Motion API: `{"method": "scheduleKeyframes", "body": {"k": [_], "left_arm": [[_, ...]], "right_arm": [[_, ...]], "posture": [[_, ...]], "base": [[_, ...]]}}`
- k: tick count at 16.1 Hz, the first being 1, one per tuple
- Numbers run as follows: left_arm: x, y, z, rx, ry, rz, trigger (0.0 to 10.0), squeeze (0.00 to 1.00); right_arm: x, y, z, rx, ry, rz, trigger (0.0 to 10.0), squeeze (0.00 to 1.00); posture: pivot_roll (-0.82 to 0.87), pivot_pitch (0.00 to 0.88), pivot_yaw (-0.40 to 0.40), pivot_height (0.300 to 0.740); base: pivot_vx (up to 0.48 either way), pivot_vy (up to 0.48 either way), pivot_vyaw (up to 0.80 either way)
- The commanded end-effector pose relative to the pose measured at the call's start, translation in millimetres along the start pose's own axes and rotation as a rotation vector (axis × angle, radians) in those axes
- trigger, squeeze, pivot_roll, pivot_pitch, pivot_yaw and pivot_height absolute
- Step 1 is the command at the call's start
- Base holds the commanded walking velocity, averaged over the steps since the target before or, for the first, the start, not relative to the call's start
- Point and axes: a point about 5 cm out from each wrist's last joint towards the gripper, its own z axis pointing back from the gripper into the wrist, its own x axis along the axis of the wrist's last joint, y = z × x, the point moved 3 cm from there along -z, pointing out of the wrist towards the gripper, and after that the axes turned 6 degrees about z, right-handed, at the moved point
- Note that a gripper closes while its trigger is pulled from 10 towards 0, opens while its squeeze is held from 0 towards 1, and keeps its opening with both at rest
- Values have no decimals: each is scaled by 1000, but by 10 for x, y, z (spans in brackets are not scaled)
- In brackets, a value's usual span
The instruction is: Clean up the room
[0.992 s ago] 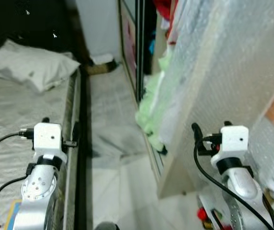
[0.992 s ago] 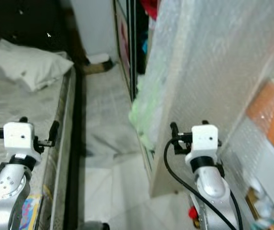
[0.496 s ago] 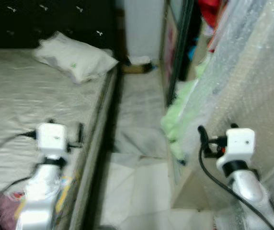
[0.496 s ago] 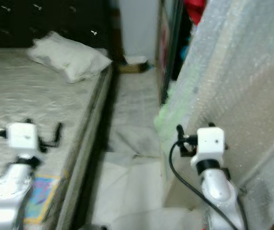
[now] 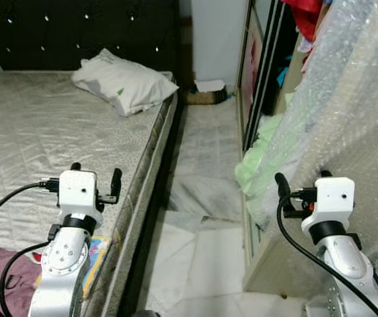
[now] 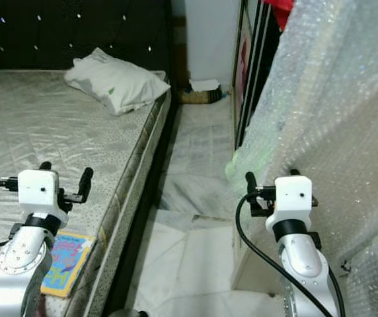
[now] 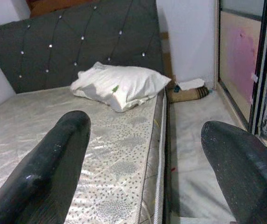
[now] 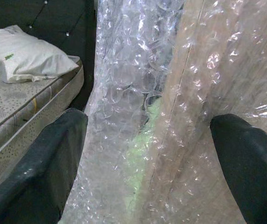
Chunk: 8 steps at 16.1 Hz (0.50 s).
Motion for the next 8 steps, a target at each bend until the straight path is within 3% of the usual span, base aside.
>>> {"method": "scheduleKeyframes", "body": {"k": [1,5,8], "left_arm": [[1,39,-22,9,3,-19,10000,0],[3,31,-34,-1,5,-15,10000,0],[14,-14,37,-40,22,23,10000,0]], "right_arm": [[30,29,-54,16,-4,-7,10000,0],[17,12,-43,3,1,-10,10000,0],[-20,-43,112,-14,19,26,10000,0]], "posture": [[-21,0,10,740],[-22,0,12,740],[-23,0,14,740]], "base": [[0,0,0],[0,0,0],[0,0,0]]}}
